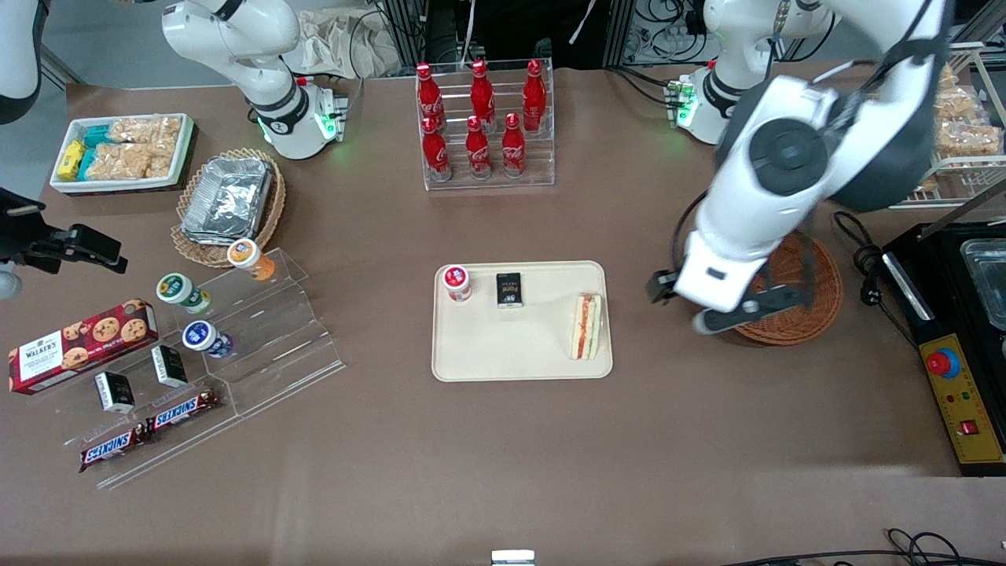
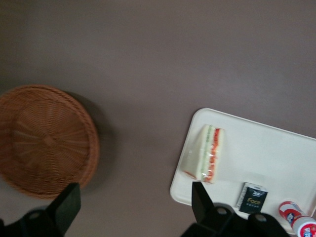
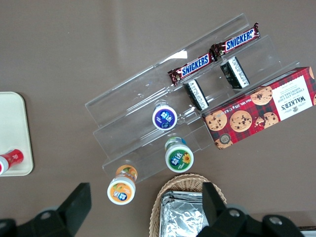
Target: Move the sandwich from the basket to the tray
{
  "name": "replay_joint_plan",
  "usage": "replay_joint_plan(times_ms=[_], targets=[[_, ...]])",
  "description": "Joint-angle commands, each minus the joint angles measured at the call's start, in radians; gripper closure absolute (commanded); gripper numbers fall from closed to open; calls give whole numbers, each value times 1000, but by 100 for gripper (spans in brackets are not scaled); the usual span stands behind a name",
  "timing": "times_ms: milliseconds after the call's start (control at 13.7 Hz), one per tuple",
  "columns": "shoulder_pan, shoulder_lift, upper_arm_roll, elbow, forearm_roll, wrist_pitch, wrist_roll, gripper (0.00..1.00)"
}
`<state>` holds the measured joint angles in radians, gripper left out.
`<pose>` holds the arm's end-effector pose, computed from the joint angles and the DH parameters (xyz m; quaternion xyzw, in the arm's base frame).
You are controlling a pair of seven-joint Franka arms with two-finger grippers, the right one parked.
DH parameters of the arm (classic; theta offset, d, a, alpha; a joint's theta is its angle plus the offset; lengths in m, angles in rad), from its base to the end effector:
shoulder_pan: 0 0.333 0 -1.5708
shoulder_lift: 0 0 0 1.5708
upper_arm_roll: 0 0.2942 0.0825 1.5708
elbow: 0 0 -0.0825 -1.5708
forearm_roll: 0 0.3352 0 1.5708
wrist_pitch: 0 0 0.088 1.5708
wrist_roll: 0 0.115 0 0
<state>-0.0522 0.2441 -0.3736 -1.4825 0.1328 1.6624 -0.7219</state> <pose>0.5362 -0.2035 0.5159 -0.9891 -0.1438 0.0081 0.0311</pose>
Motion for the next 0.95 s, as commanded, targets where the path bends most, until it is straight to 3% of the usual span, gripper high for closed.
replay_joint_plan(times_ms=[0,219,438,875], targets=[[8,-110,143,4,-73,-94,183,0],[38,-184,275,-18,-76,-159,425,0],[112,-183,286,-15,-75,-162,573,0],[124,-175,305,7,-71,-162,585,0]])
